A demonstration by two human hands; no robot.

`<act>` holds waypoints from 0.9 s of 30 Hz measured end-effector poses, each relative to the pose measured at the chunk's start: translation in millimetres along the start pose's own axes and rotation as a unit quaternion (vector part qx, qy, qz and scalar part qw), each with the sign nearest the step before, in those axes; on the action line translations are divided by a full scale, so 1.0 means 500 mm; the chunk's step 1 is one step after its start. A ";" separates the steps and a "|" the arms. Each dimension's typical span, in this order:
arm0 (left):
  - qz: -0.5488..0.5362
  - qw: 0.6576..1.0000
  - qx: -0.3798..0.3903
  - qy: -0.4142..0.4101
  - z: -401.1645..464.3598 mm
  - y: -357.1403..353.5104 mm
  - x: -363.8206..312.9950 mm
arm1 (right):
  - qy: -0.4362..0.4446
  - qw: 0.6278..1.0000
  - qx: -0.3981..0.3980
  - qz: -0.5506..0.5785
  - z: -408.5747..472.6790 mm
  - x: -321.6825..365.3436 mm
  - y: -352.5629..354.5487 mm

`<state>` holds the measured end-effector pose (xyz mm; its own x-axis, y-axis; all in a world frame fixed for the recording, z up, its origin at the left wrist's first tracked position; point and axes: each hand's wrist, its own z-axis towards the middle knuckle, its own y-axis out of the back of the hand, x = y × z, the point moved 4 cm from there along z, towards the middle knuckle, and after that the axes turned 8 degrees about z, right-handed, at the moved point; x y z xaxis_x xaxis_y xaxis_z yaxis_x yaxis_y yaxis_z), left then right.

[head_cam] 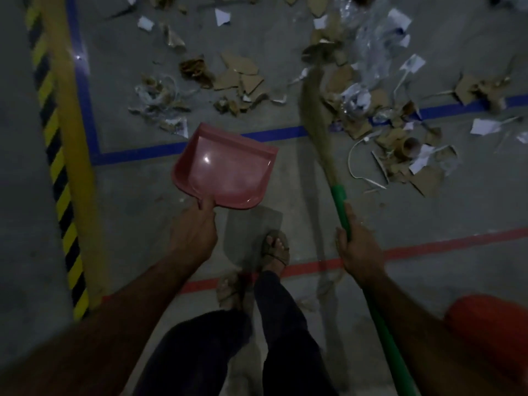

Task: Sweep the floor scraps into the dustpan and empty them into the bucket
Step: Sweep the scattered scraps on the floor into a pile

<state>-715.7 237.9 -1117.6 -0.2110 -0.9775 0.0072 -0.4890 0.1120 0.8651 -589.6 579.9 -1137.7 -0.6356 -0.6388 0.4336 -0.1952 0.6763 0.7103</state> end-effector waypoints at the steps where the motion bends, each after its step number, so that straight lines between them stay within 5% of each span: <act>1: 0.009 1.000 -0.001 -0.015 0.019 0.007 -0.004 | 0.002 1.000 -0.011 0.005 -0.010 0.000 -0.003; 13: 0.048 0.983 0.022 -0.178 0.114 0.057 -0.018 | -0.135 0.987 -0.029 0.081 -0.180 0.081 -0.094; 22: -0.001 0.998 0.005 -0.059 0.130 0.186 0.269 | -0.029 0.995 0.071 0.068 -0.130 0.341 -0.212; 27: -0.024 0.999 -0.023 0.043 0.122 0.180 0.523 | 0.083 0.982 0.140 -0.098 -0.007 0.532 -0.276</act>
<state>-866.6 3.0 -1068.5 -0.1134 -0.9935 0.0073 -0.4562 0.0586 0.8880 -729.4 315.4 -1118.3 -0.4399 -0.8019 0.4042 -0.5138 0.5939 0.6191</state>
